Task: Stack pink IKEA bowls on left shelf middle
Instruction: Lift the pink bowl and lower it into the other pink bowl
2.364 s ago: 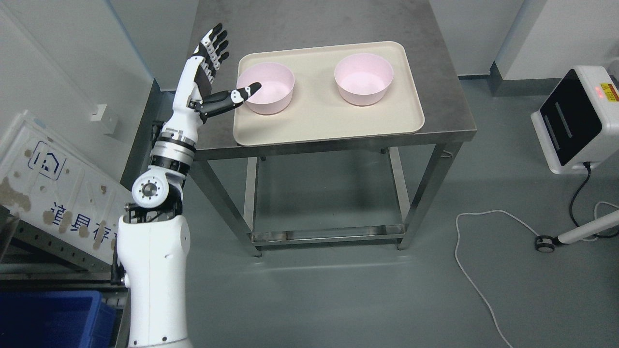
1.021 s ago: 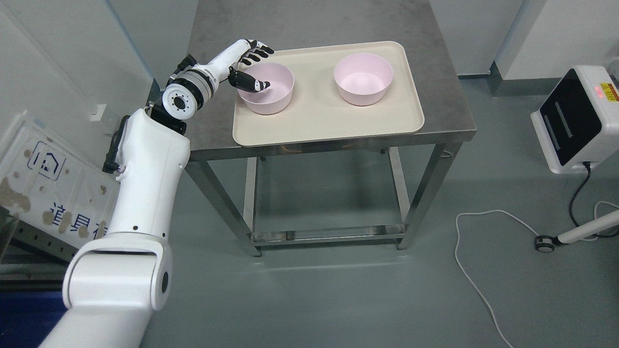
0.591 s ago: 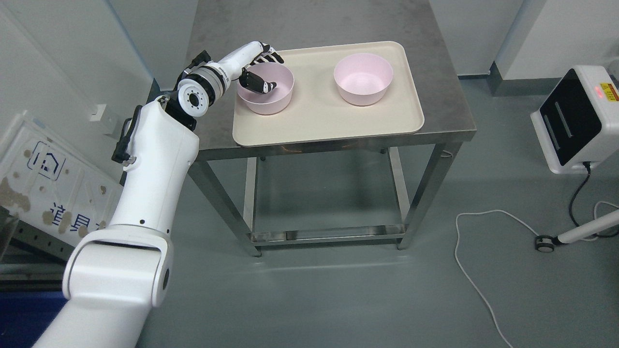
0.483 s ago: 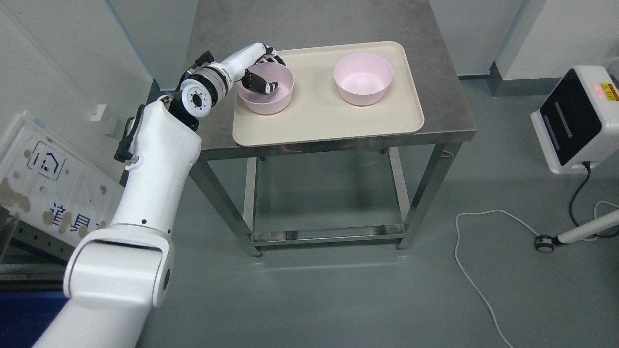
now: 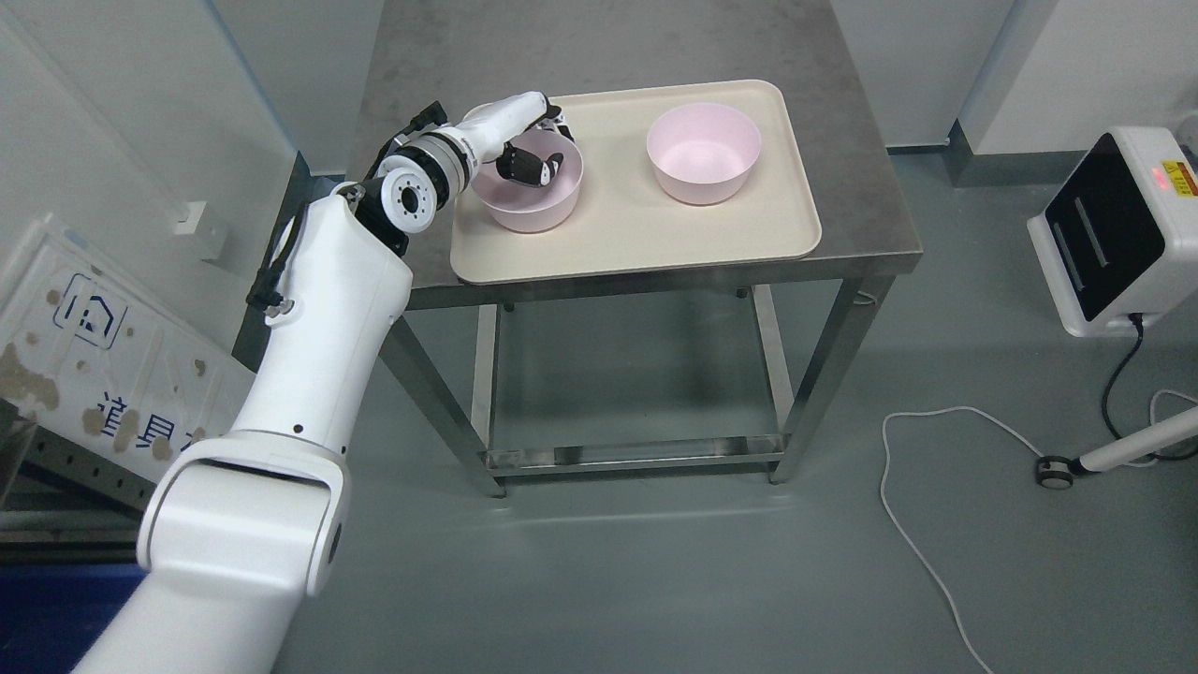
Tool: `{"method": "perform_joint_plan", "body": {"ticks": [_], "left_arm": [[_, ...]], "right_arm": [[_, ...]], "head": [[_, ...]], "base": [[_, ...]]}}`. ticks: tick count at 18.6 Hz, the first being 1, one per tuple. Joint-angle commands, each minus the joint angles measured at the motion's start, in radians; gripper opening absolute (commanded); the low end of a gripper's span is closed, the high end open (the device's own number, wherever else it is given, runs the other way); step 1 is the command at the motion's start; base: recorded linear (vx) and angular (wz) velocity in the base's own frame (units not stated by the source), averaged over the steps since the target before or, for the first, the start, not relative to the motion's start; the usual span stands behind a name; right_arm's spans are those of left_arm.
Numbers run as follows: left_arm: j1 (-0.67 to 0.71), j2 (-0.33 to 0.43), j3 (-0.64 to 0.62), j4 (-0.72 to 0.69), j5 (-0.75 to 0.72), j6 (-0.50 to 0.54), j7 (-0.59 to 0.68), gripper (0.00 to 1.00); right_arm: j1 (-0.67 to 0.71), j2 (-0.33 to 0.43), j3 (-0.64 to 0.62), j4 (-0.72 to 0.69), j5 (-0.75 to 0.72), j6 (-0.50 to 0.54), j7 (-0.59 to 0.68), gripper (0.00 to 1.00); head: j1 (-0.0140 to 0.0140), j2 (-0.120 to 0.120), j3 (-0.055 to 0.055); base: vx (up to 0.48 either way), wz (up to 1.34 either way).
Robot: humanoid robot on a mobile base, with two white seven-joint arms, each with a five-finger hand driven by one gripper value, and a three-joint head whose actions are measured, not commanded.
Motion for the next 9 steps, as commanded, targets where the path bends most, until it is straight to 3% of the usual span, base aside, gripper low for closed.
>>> {"method": "perform_joint_plan", "body": {"ticks": [1,6,9], "left_arm": [[-0.004,-0.033,0.063,-0.007,0.004,-0.017,0.001,0.0],[-0.15,-0.033,0.117,-0.059,0.074,-0.061,-0.033,0.01],[-0.171,-0.033,-0.071,-0.061,0.148,-0.069,-0.047,0.01]], "right_arm": [[0.0,-0.017,-0.011,0.0,0.008,0.001,-0.001,1.0],[0.0,-0.017,-0.011,0.0,0.008,0.001,-0.001,1.0],[0.0,-0.017,-0.011,0.0,0.008,0.001,-0.002,1.0]], "head": [[0.0,0.0,0.0],[0.0,0.0,0.0],[0.0,0.0,0.0]], "base": [[0.0,0.0],[0.0,0.0],[0.0,0.0]]}}
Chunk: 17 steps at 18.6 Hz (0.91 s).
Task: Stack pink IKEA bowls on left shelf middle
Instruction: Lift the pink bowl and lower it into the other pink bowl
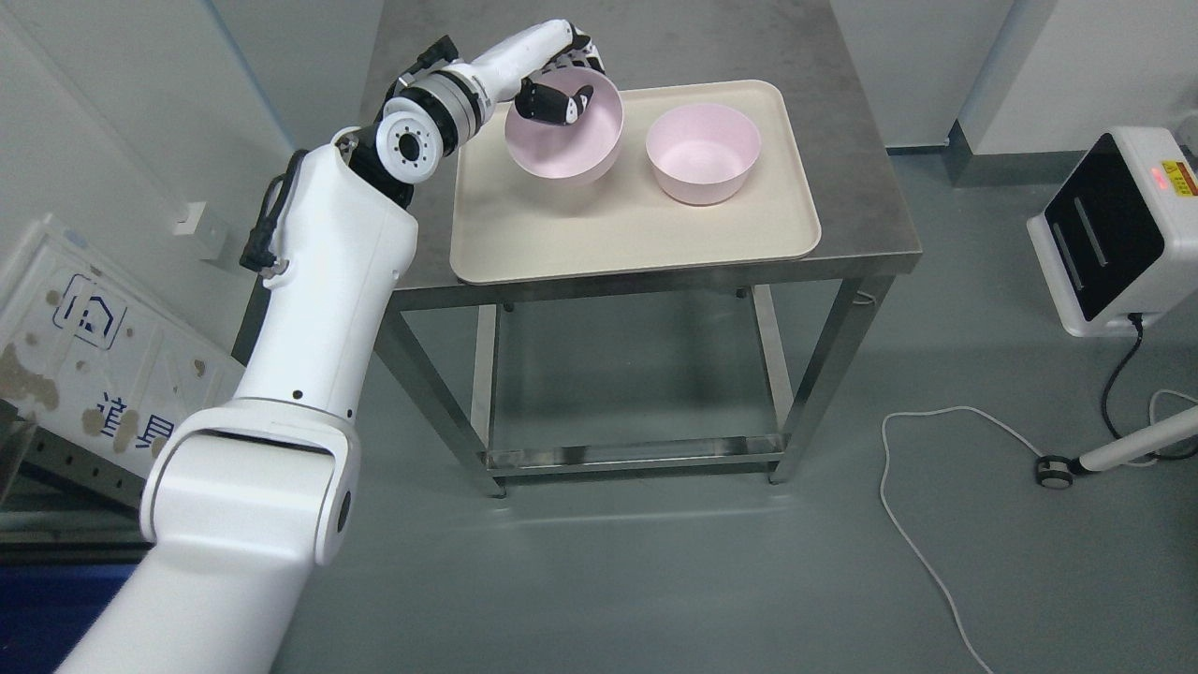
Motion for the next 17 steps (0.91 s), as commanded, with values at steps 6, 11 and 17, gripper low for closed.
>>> {"method": "perform_joint_plan", "body": {"ticks": [6,11,17], "left_arm": [[-0.067,-0.002,-0.534,-0.038,0.229,-0.003,0.165,0.02],[-0.071,-0.002,-0.598,-0.038,0.321,0.023,0.279,0.02],[-0.071,-0.002,-0.6,-0.038,0.341,0.056,0.283,0.04]], "right_arm": [[0.0,-0.017,-0.011,0.0,0.008,0.001,-0.001,1.0],[0.0,-0.017,-0.011,0.0,0.008,0.001,-0.001,1.0],[0.0,-0.017,-0.011,0.0,0.008,0.001,-0.001,1.0]], "head": [[0.0,0.0,0.0],[0.0,0.0,0.0],[0.0,0.0,0.0]], "base": [[0.0,0.0],[0.0,0.0],[0.0,0.0]]}}
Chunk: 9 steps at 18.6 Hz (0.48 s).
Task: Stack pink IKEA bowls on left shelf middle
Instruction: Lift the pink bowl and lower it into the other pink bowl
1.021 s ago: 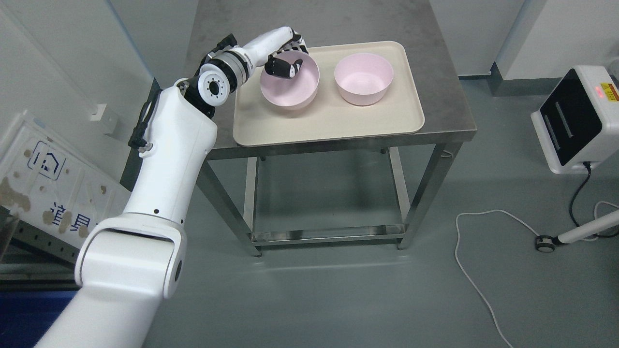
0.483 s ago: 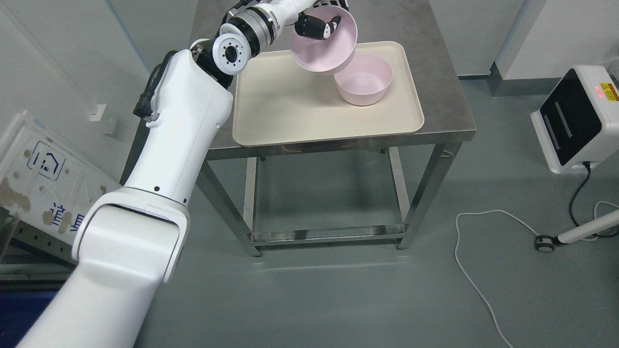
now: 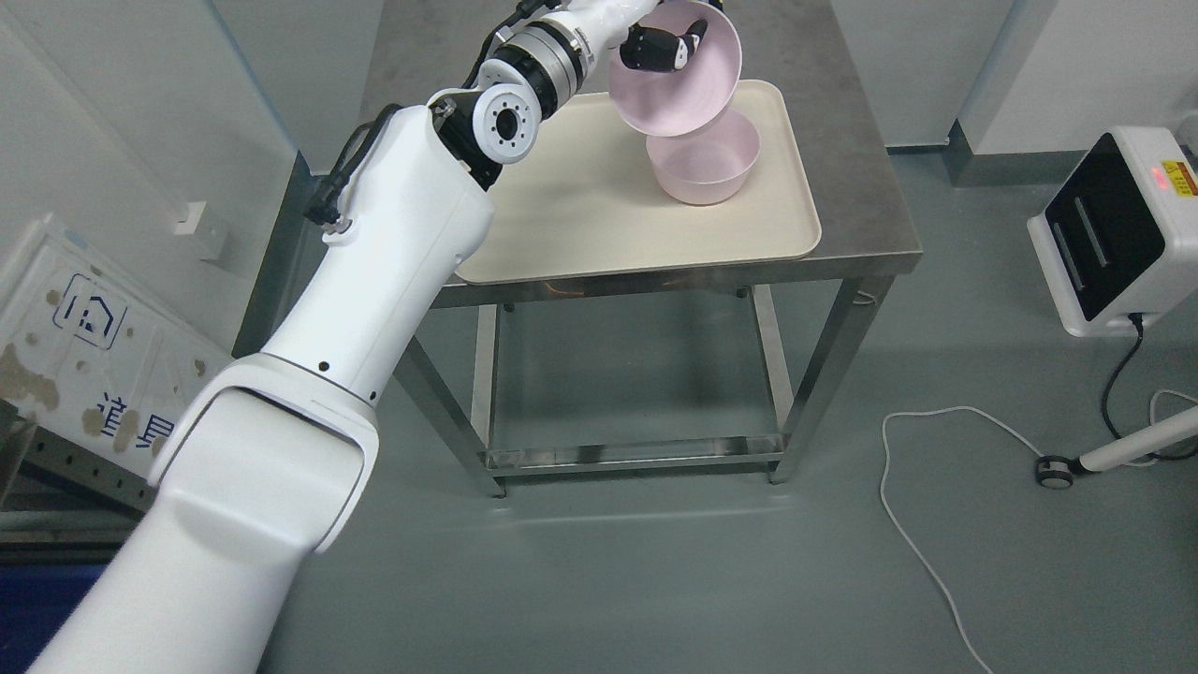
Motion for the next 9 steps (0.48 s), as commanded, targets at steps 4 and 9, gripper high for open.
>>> {"method": "perform_joint_plan", "body": {"ticks": [4,9], "left_arm": [[-0.003,0.013,-0.162,0.001,0.015,0.034,0.026,0.26],[-0.003,0.013,-0.081,0.014,-0.051,0.054,0.02,0.57]], "right_arm": [[0.0,-0.017,-0.011,0.0,0.008,0.001,-0.001,1.0],[0.0,-0.017,-0.011,0.0,0.008,0.001,-0.001,1.0]], "head": [[0.0,0.0,0.0],[0.0,0.0,0.0]], "base": [[0.0,0.0],[0.0,0.0]]}}
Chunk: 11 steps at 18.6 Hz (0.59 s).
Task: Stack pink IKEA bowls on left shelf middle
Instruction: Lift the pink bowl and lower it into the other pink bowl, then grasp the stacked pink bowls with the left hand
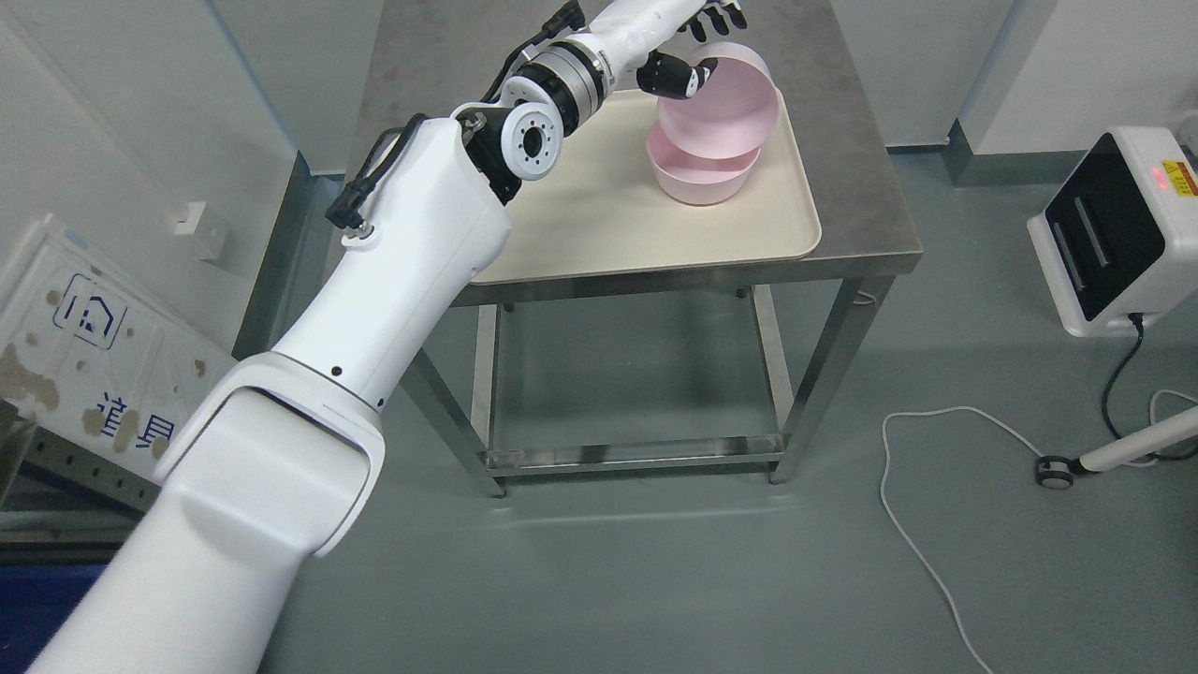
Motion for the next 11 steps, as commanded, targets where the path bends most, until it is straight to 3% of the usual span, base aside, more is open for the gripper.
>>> {"method": "perform_joint_plan", "body": {"ticks": [1,4,6,8,10,11], "left_arm": [[0.001,0.016,0.05,0.006,-0.034,0.006,-0.011,0.63],[0.01,0.016,0.183,0.004,-0.026,-0.003,-0.018,0.67],[0.012,0.016,0.277,-0.014,0.001,-0.026,-0.018,0.78],[0.027,0.016,0.299,-0.024,0.172,-0.124,-0.011,0.93],[0.1,0.016,0.296,-0.103,0.32,-0.206,-0.014,0.94],[0.168,0.016,0.288,-0.179,0.321,-0.215,-0.021,0.97]], "right_arm": [[0.0,-0.017,-0.011,0.0,0.008,0.001,-0.001,1.0],[0.0,-0.017,-0.011,0.0,0.008,0.001,-0.001,1.0],[0.0,-0.017,-0.011,0.0,0.008,0.001,-0.001,1.0],[0.0,-0.017,-0.011,0.0,0.008,0.001,-0.001,1.0],[0.0,-0.017,-0.011,0.0,0.008,0.001,-0.001,1.0],[0.0,-0.017,-0.011,0.0,0.008,0.001,-0.001,1.0]], "head": [[0.0,0.0,0.0],[0.0,0.0,0.0],[0.0,0.0,0.0],[0.0,0.0,0.0],[0.0,0.0,0.0],[0.0,0.0,0.0]], "base": [[0.0,0.0],[0.0,0.0],[0.0,0.0],[0.0,0.0],[0.0,0.0],[0.0,0.0]]}}
